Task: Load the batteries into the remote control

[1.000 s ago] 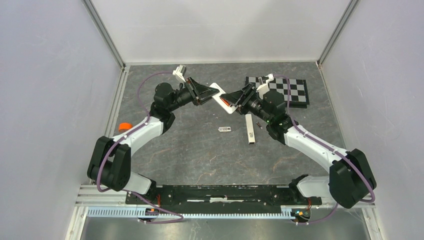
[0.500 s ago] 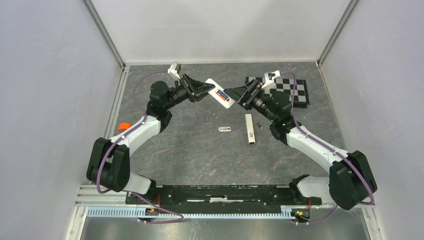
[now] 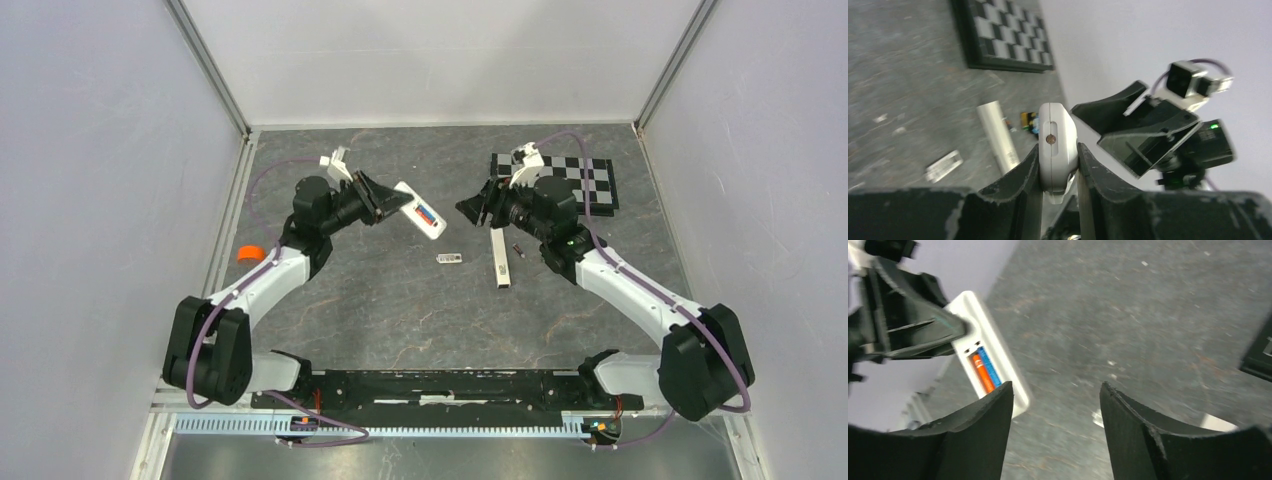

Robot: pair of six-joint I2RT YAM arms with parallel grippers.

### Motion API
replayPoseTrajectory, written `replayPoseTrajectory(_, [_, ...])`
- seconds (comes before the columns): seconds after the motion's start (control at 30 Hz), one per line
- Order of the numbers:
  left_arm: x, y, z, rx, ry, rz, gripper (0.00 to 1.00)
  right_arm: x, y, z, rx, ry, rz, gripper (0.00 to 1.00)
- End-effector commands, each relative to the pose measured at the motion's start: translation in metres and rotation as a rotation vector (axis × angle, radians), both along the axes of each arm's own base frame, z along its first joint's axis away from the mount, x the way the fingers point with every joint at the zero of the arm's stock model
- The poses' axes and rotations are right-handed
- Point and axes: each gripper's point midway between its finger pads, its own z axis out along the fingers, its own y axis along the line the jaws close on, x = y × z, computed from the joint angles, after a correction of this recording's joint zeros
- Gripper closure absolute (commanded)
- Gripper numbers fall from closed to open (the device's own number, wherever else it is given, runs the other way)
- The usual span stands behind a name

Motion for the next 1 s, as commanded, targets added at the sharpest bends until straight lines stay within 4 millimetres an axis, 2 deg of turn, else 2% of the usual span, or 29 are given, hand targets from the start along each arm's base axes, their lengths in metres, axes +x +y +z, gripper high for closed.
replayPoseTrajectory(0.0, [-0.013, 0.019, -0.072, 0.217, 0.001, 0.036, 0.98, -0.004, -0.01, -0.066, -0.333, 0.027, 0.044, 0.34])
replayPoseTrajectory(0.07, [-0.019, 0.023, -0.096, 0.223, 0.044, 0.044, 0.98, -0.012, 0.0, -0.09, -0.396, 0.052, 0.093, 0.37])
replayPoseTrajectory(0.17, [-0.022, 0.031, -0.125, 0.265, 0.121, 0.085, 0.98, -0.015, 0.005, -0.114, -0.446, 0.119, 0.091, 0.39])
replayPoseTrajectory(0.33, [-0.025, 0.035, -0.153, 0.298, 0.171, 0.095, 0.98, -0.015, 0.003, -0.14, -0.469, 0.241, 0.021, 0.42])
replayPoseTrajectory(0.43, [-0.03, 0.037, -0.174, 0.299, 0.243, 0.105, 0.89, -0.012, 0.001, -0.158, -0.466, 0.365, -0.065, 0.44])
replayPoseTrajectory(0.47, [-0.031, 0.037, -0.178, 0.286, 0.254, 0.112, 0.88, -0.009, 0.0, -0.164, -0.479, 0.415, -0.11, 0.44])
replayPoseTrajectory(0.53, [-0.035, 0.037, -0.184, 0.271, 0.27, 0.115, 0.88, -0.004, 0.013, -0.166, -0.477, 0.446, -0.126, 0.47])
replayPoseTrajectory(0.63, [-0.036, 0.041, -0.195, 0.294, 0.294, 0.123, 0.84, 0.007, 0.034, -0.155, -0.4, 0.399, -0.135, 0.55])
replayPoseTrajectory(0.7, [-0.037, 0.043, -0.202, 0.304, 0.305, 0.135, 0.81, 0.013, 0.042, -0.157, -0.386, 0.399, -0.136, 0.6])
replayPoseTrajectory(0.8, [-0.04, 0.045, -0.209, 0.302, 0.311, 0.145, 0.72, 0.019, 0.049, -0.169, -0.406, 0.427, -0.131, 0.65])
replayPoseTrajectory(0.97, [-0.049, 0.054, -0.219, 0.315, 0.345, 0.186, 0.55, 0.019, 0.057, -0.184, -0.418, 0.444, -0.103, 0.66])
